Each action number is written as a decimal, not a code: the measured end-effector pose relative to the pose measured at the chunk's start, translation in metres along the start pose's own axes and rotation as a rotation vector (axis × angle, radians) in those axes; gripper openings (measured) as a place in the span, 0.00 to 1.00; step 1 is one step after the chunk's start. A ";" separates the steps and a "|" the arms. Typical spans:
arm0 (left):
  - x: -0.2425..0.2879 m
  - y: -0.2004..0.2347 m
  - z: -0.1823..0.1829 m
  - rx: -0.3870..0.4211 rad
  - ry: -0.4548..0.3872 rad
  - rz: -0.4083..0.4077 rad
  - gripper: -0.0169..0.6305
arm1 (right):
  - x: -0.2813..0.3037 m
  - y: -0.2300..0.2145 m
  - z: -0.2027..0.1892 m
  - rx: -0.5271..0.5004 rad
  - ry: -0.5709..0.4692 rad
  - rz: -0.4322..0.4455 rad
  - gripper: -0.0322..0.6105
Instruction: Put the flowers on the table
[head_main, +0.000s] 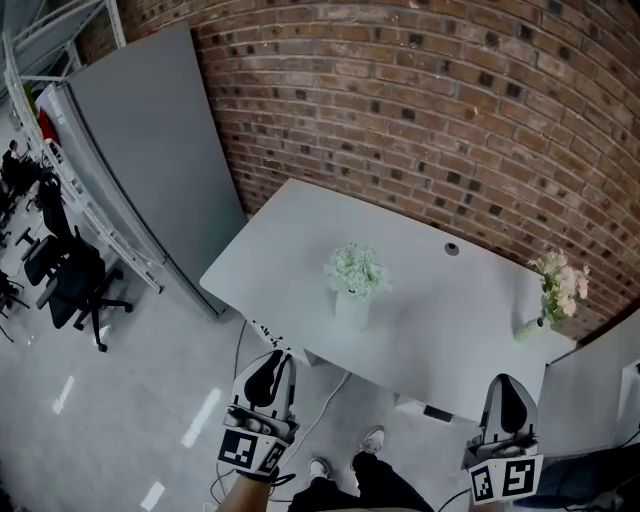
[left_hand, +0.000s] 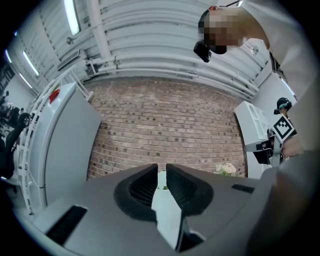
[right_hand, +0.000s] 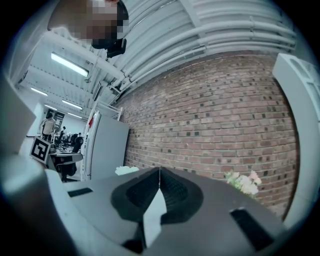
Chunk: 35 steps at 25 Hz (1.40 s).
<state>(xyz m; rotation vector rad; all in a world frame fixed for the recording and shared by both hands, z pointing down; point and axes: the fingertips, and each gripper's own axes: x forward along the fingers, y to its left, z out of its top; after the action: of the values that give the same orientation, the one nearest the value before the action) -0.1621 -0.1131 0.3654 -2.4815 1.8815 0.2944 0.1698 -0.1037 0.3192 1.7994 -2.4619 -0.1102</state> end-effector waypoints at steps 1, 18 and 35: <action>-0.005 0.000 0.004 -0.004 0.001 -0.002 0.11 | -0.003 0.004 0.003 0.000 -0.002 0.003 0.08; -0.101 -0.001 0.043 -0.066 0.045 0.034 0.04 | -0.036 0.054 0.032 0.012 -0.020 0.022 0.08; -0.120 0.005 0.060 -0.021 0.040 0.075 0.04 | -0.043 0.059 0.043 0.038 -0.041 0.015 0.08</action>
<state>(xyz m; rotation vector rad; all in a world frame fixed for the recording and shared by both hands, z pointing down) -0.2064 0.0069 0.3262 -2.4519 1.9997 0.2689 0.1215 -0.0446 0.2820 1.8117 -2.5218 -0.1012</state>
